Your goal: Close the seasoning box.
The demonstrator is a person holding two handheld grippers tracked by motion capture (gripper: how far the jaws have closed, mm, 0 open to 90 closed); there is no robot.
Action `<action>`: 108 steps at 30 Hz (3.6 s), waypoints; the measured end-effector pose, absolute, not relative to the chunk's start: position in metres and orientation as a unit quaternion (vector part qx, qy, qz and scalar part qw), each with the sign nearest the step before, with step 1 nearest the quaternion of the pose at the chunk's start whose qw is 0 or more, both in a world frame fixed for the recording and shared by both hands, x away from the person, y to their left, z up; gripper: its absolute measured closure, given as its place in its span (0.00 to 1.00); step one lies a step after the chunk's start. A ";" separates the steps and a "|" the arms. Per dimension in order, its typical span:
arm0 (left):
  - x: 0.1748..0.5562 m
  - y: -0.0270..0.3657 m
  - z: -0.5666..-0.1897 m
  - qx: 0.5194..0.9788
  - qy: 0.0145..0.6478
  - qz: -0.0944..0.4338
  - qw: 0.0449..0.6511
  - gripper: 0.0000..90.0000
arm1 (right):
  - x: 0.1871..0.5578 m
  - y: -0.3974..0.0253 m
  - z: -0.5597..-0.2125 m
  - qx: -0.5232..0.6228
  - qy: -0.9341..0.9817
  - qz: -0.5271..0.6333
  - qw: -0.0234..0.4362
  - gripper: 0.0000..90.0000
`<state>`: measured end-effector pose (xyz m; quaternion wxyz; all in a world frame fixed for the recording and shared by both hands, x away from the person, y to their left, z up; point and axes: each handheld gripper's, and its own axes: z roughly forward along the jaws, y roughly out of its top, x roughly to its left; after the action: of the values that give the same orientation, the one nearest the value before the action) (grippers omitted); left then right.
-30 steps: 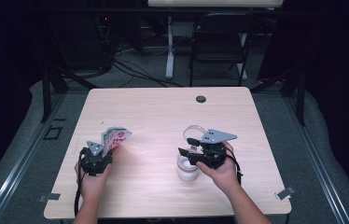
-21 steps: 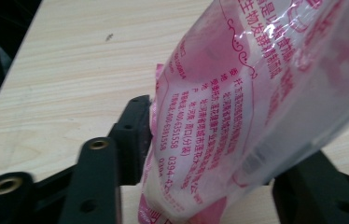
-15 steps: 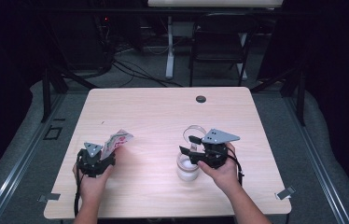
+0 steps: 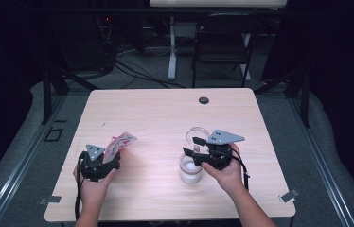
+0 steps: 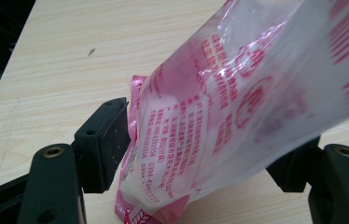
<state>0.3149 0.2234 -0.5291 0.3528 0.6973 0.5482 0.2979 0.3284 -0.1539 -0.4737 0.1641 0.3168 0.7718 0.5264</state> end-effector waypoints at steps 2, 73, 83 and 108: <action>0.314 0.223 -0.527 0.695 0.545 0.300 0.361 0.32 | 0.328 -0.155 -0.473 0.318 0.772 0.526 0.165 0.49; 0.288 0.134 -0.503 0.778 0.408 0.225 0.421 0.34 | 0.330 -0.213 -0.457 0.369 0.752 0.509 0.196 0.82; 0.285 0.140 -0.503 0.774 0.414 0.230 0.419 0.34 | 0.343 -0.214 -0.470 0.379 0.753 0.505 0.182 0.74; 0.280 0.158 -0.504 0.761 0.439 0.241 0.411 0.35 | 0.357 -0.203 -0.476 0.373 0.762 0.502 0.165 0.80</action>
<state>0.2801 0.1576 -0.5039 0.4111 0.7615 0.4394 0.2410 0.3573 -0.2033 -0.4761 0.1650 0.3732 0.7623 0.5024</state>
